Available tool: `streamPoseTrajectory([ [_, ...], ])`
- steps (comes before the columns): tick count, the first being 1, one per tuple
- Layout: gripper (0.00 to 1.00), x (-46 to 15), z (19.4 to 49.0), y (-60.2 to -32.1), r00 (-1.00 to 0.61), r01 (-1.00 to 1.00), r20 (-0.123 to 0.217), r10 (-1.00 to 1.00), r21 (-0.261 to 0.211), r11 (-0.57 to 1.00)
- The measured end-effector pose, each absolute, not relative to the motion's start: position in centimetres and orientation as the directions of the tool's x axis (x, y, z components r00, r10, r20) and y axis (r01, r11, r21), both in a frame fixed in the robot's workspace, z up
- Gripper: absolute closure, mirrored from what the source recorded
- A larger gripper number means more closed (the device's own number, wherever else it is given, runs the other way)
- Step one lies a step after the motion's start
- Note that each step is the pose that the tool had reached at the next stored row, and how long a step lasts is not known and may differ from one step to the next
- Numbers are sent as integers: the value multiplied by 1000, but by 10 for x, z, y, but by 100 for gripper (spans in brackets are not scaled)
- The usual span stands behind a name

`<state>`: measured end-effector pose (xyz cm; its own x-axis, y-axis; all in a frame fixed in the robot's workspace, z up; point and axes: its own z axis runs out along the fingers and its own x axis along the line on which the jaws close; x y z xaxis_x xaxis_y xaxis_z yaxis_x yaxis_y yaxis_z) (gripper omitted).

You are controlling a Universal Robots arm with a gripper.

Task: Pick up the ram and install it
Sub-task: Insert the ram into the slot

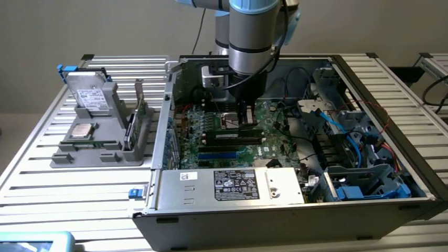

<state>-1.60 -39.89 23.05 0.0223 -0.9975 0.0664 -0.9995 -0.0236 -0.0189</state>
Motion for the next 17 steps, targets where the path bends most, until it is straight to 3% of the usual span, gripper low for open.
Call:
streamPoseTrajectory([
  [17,86,-16,227,-400,20,-1000,67,-998,-19,-21],
])
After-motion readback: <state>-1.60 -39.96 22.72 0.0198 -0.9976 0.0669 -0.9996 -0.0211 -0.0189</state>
